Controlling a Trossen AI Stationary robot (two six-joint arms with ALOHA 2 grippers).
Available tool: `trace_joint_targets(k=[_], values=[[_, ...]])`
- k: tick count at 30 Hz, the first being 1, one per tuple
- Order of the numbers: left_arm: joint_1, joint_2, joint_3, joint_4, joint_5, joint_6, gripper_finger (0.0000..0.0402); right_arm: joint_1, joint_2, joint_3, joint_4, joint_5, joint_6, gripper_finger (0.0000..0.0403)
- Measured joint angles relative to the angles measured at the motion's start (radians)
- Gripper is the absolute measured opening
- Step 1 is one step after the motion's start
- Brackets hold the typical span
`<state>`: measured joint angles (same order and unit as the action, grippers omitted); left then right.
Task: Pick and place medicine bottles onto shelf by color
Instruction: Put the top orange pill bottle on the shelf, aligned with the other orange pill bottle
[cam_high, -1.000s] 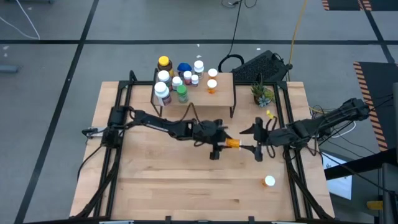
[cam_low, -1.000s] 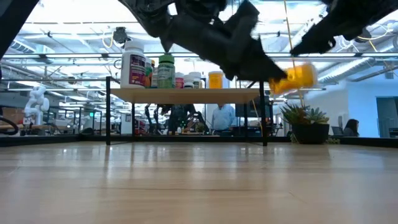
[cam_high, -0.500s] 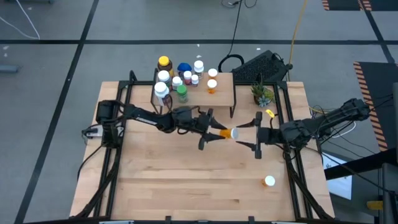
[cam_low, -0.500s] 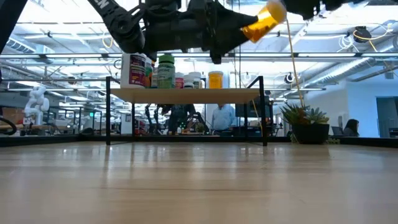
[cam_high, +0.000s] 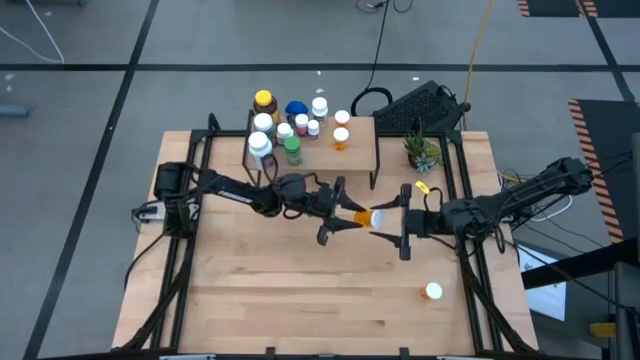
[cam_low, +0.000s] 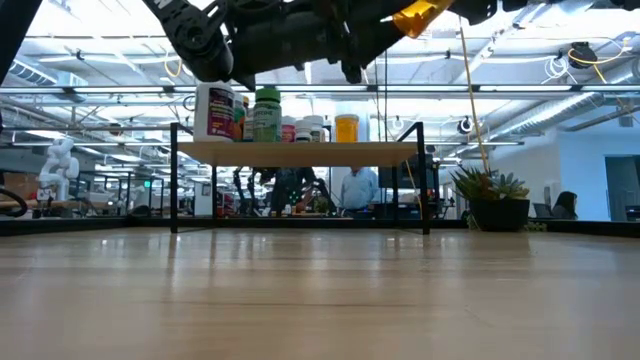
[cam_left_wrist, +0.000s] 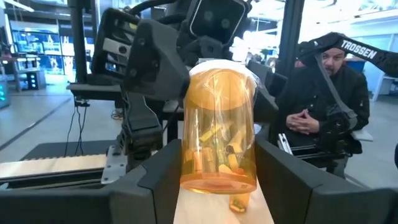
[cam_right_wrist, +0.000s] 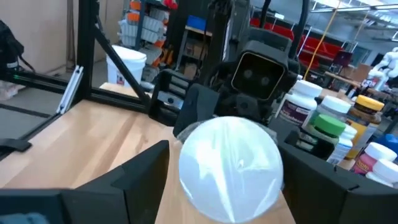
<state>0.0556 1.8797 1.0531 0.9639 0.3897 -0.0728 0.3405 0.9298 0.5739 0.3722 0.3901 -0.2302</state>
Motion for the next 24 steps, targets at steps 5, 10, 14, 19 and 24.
trace_joint_targets(k=[5,10,14,19,24], values=[[0.0,0.0,0.0,0.009,0.011,-0.001,0.0191,0.0,0.0,0.0,0.005,0.0,0.011,0.025],[0.0,0.0,0.001,-0.001,0.013,-0.01,0.0191,0.0,-0.002,0.0,0.0,0.007,0.051,0.021],[-0.01,-0.001,0.003,-0.083,-0.041,-0.012,0.0192,-0.011,-0.002,0.003,-0.069,0.033,0.107,0.0195],[-0.026,0.0,0.003,-0.203,-0.168,0.057,0.0222,-0.08,0.007,0.075,-0.33,-0.006,0.271,0.0201],[-0.041,0.002,0.044,-0.359,-0.191,0.106,0.0274,-0.165,0.036,0.149,-0.471,-0.17,0.348,0.0204]])
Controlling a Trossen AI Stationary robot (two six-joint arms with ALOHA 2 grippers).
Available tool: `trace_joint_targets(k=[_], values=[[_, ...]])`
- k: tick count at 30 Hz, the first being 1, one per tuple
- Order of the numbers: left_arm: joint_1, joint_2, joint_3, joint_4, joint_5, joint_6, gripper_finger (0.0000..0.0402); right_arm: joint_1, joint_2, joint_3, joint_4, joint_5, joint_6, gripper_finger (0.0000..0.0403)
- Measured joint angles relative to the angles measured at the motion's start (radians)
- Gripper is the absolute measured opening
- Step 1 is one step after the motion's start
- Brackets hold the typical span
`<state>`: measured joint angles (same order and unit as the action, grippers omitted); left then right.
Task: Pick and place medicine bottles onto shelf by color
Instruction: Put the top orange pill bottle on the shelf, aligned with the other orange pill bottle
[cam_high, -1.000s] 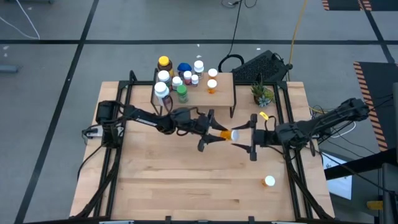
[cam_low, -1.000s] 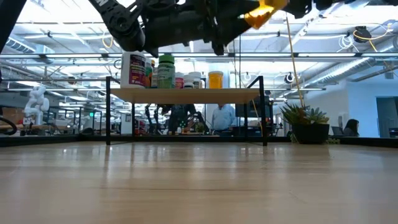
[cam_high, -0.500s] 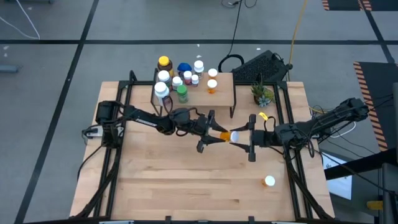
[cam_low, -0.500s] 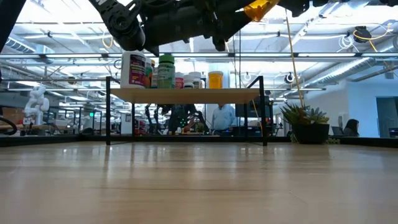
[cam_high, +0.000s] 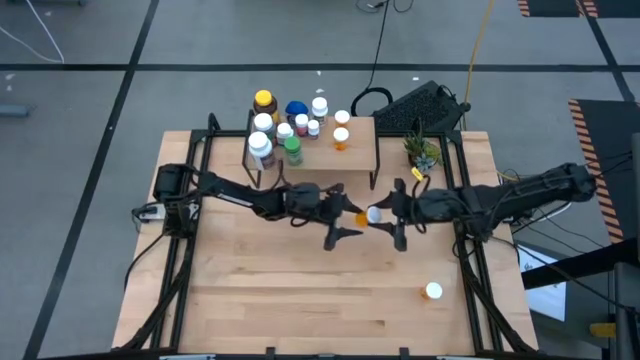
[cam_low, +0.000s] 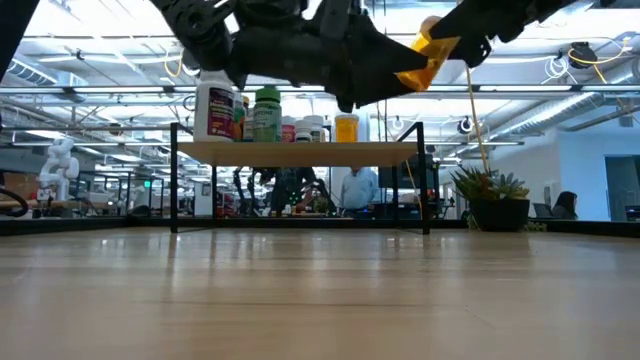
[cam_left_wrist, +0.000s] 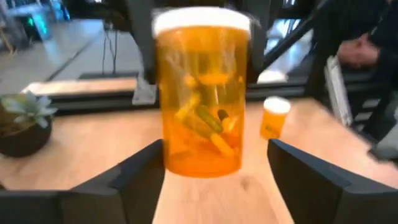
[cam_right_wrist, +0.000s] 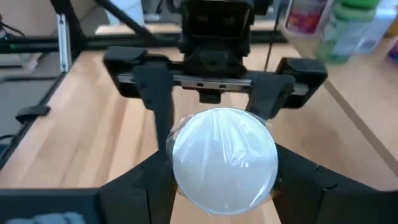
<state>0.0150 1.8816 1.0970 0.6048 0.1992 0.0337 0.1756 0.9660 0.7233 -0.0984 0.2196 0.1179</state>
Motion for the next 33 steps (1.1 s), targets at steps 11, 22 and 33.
trace_joint_targets(k=[11,22,33], values=[[-0.022,-0.006,0.158,-0.498,-0.273,0.057,0.0328,-0.164,0.162,0.349,-0.437,-0.054,-0.011,0.0201],[-0.041,-0.255,0.135,-1.054,-0.718,-0.175,0.0303,-0.415,0.422,0.622,-0.57,-0.082,-0.077,0.02],[-0.07,-0.395,0.138,-1.172,-0.803,-0.201,0.0278,-0.55,0.673,0.722,-0.437,-0.174,-0.05,0.0201]])
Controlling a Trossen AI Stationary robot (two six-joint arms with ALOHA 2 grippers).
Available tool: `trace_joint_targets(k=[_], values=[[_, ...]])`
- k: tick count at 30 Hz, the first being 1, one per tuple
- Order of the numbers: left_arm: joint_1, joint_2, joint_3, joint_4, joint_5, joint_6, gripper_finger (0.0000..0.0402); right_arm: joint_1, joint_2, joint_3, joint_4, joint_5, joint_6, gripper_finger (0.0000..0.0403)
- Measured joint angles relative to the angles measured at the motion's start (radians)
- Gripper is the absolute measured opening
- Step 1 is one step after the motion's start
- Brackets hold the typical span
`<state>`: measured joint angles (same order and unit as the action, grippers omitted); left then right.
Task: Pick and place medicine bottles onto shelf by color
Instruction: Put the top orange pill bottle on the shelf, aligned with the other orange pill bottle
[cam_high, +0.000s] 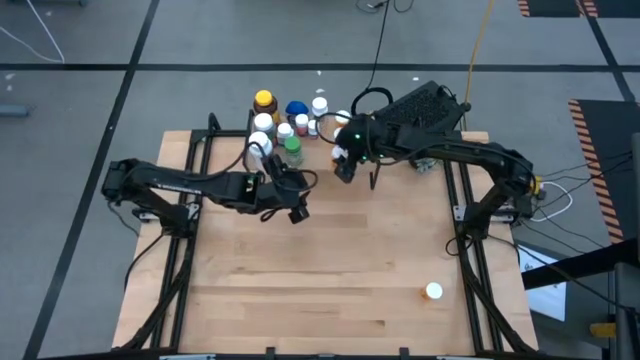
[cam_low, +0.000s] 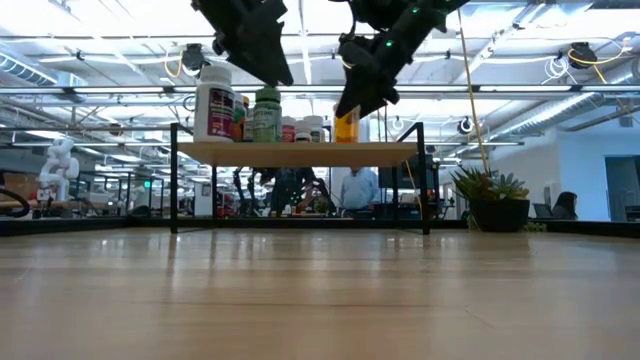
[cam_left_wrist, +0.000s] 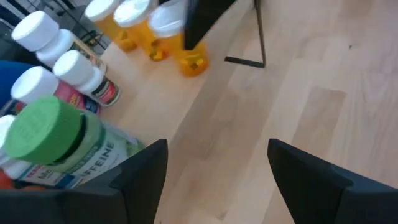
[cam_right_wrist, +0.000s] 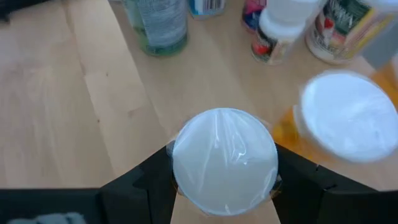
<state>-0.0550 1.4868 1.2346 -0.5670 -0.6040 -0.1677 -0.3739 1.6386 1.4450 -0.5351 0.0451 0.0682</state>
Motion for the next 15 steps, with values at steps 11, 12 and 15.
trace_joint_targets(k=[11,12,15], values=[[-0.002,0.0,-0.001,-0.004,-0.001,0.009,0.0278,-0.006,0.004,0.006,-0.021,0.003,0.015,0.0201],[-0.002,0.0,-0.001,-0.005,-0.001,0.008,0.0278,-0.006,0.004,0.006,-0.018,0.003,0.014,0.0201],[-0.002,0.0,-0.001,-0.005,-0.001,0.008,0.0278,-0.006,0.004,0.005,-0.018,0.003,0.001,0.0201]])
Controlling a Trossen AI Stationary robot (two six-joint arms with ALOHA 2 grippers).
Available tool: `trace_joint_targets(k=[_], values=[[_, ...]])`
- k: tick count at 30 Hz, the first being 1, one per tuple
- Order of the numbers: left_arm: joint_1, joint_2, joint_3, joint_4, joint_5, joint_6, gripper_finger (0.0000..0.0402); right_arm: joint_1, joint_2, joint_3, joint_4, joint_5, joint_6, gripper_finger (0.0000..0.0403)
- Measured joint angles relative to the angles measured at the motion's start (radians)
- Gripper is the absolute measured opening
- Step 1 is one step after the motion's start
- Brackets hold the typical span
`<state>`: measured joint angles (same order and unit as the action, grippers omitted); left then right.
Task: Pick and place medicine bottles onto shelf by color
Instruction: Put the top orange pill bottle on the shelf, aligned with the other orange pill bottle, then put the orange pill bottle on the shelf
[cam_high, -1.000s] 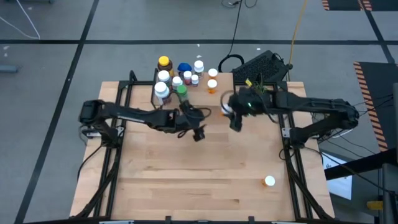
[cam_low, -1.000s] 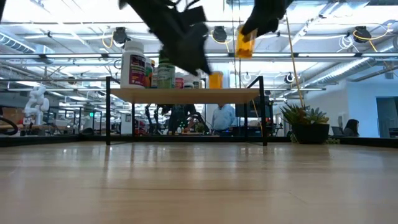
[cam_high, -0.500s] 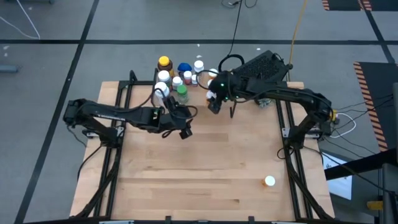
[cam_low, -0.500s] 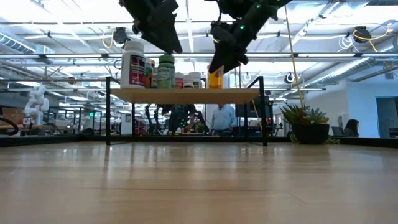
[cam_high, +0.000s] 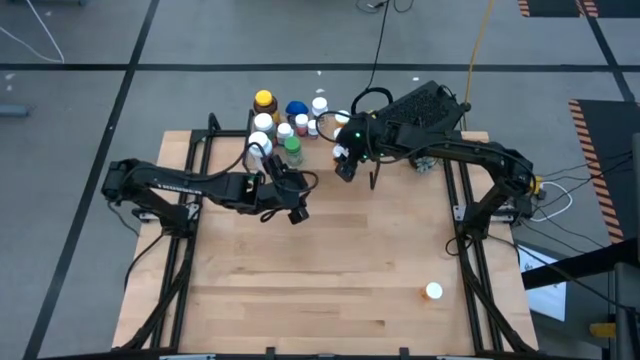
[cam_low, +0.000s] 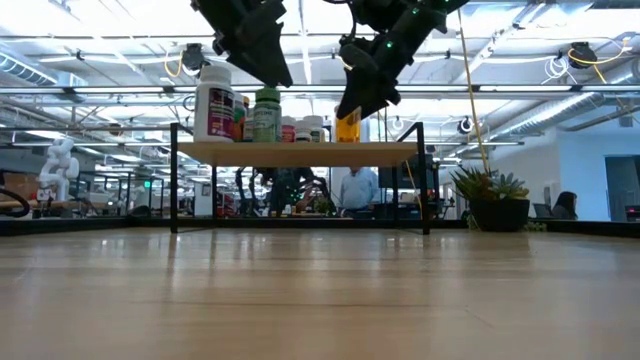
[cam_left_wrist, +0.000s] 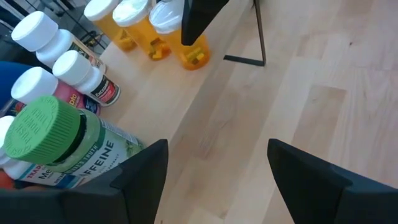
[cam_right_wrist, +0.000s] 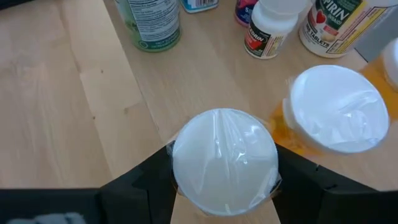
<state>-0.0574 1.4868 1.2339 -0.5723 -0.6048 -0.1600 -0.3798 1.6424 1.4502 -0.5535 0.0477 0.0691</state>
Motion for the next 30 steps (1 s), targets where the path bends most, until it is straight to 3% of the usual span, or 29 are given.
trace_joint_targets(k=[3,11,16,19,25,27,30], values=[[0.0,0.0,0.0,0.0,0.0,0.0,0.0278,0.0,0.0,-0.001,0.004,0.001,-0.003,0.0212],[-0.021,0.0,0.0,0.0,-0.021,0.004,0.0278,0.0,-0.035,-0.003,0.008,0.003,-0.002,0.0289],[-0.056,0.0,-0.003,0.022,-0.064,0.008,0.0278,0.03,-0.117,-0.003,-0.021,0.008,-0.01,0.0294],[-0.085,-0.001,-0.063,0.199,-0.027,0.069,0.0278,0.078,-0.184,-0.018,-0.05,0.008,-0.004,0.029],[-0.115,0.033,-0.274,0.785,0.331,0.186,0.0278,0.25,-0.367,-0.19,-0.058,0.017,0.097,0.0286],[-0.124,0.098,-0.323,0.967,0.395,0.212,0.0278,0.342,-0.436,-0.264,-0.058,0.076,0.166,0.0286],[-0.143,0.274,-0.277,1.172,0.465,0.285,0.0278,0.484,-0.532,-0.362,-0.061,0.151,0.286,0.0286]])
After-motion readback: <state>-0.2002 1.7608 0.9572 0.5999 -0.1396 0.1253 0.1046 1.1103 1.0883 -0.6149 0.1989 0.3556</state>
